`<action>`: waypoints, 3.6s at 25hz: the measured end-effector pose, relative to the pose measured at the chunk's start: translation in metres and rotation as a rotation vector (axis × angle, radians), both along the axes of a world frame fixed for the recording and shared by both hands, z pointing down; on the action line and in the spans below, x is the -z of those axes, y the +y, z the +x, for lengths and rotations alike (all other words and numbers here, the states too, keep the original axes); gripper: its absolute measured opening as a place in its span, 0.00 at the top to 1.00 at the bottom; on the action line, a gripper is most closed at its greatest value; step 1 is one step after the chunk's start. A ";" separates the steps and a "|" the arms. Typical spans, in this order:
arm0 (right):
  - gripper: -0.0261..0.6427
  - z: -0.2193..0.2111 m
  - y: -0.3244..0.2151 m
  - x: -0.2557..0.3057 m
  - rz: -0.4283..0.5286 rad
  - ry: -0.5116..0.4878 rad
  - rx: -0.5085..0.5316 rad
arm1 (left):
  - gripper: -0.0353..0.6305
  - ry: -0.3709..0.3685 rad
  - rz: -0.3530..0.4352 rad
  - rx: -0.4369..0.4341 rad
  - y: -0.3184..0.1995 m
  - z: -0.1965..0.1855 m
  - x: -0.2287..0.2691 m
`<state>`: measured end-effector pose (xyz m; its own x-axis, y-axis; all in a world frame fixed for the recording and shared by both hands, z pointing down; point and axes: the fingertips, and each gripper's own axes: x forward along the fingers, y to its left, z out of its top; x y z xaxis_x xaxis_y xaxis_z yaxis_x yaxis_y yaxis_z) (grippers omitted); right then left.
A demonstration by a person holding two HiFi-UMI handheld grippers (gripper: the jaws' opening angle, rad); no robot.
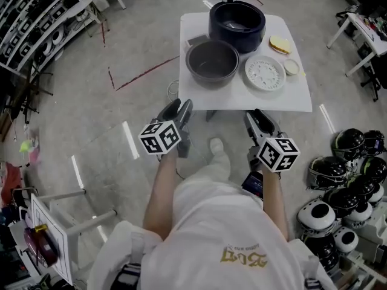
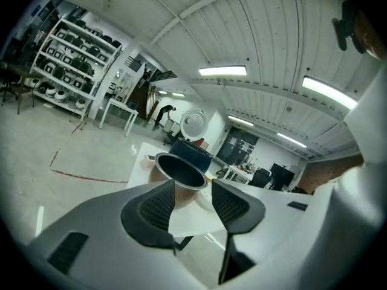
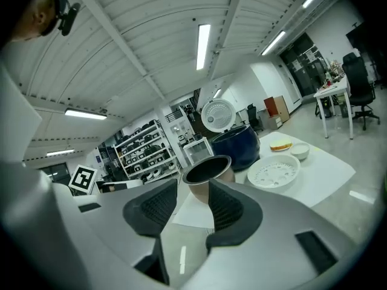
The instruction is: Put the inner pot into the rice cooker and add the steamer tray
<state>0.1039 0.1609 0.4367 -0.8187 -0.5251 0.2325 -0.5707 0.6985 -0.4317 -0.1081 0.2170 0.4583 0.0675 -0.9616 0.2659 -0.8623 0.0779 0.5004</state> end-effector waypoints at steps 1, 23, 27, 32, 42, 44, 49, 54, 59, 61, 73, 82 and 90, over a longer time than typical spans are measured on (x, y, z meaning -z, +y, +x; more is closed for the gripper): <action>0.72 -0.001 -0.006 -0.003 -0.007 0.008 0.002 | 0.65 0.008 -0.009 0.010 -0.006 -0.004 -0.005; 0.72 -0.087 -0.191 -0.083 -0.228 0.085 0.062 | 0.66 0.072 -0.175 0.120 -0.151 -0.083 -0.078; 0.72 -0.105 -0.200 -0.093 -0.263 0.096 0.061 | 0.66 0.093 -0.198 0.116 -0.159 -0.093 -0.087; 0.73 -0.117 -0.208 -0.106 -0.304 0.109 0.051 | 0.66 0.128 -0.214 0.094 -0.165 -0.099 -0.098; 0.77 -0.124 -0.218 -0.118 -0.330 0.094 0.039 | 0.75 0.087 -0.232 0.063 -0.181 -0.093 -0.102; 0.79 -0.126 -0.217 -0.117 -0.329 0.076 0.043 | 0.75 0.101 -0.210 0.075 -0.180 -0.095 -0.100; 0.80 -0.127 -0.216 -0.119 -0.346 0.080 0.059 | 0.76 0.093 -0.215 0.097 -0.178 -0.096 -0.102; 0.81 -0.124 -0.216 -0.117 -0.365 0.034 0.068 | 0.77 0.095 -0.205 0.105 -0.178 -0.094 -0.099; 0.82 -0.128 -0.214 -0.108 -0.356 0.028 0.100 | 0.78 0.115 -0.188 0.120 -0.172 -0.098 -0.094; 0.83 -0.130 -0.212 -0.099 -0.344 0.011 0.108 | 0.79 0.118 -0.169 0.129 -0.170 -0.100 -0.087; 0.83 -0.160 -0.204 -0.042 -0.266 -0.062 0.174 | 0.80 0.113 0.001 0.180 -0.159 -0.131 -0.029; 0.83 -0.185 -0.208 0.000 -0.202 -0.113 0.196 | 0.81 0.124 0.107 0.198 -0.163 -0.158 0.010; 0.83 -0.198 -0.214 0.043 -0.127 -0.158 0.197 | 0.82 0.133 0.204 0.192 -0.173 -0.175 0.053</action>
<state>-0.0939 -0.0527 0.3938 -0.9335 -0.3268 0.1477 -0.3477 0.7240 -0.5957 -0.2833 0.0442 0.4057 -0.0996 -0.9928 0.0673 -0.7675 0.1197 0.6298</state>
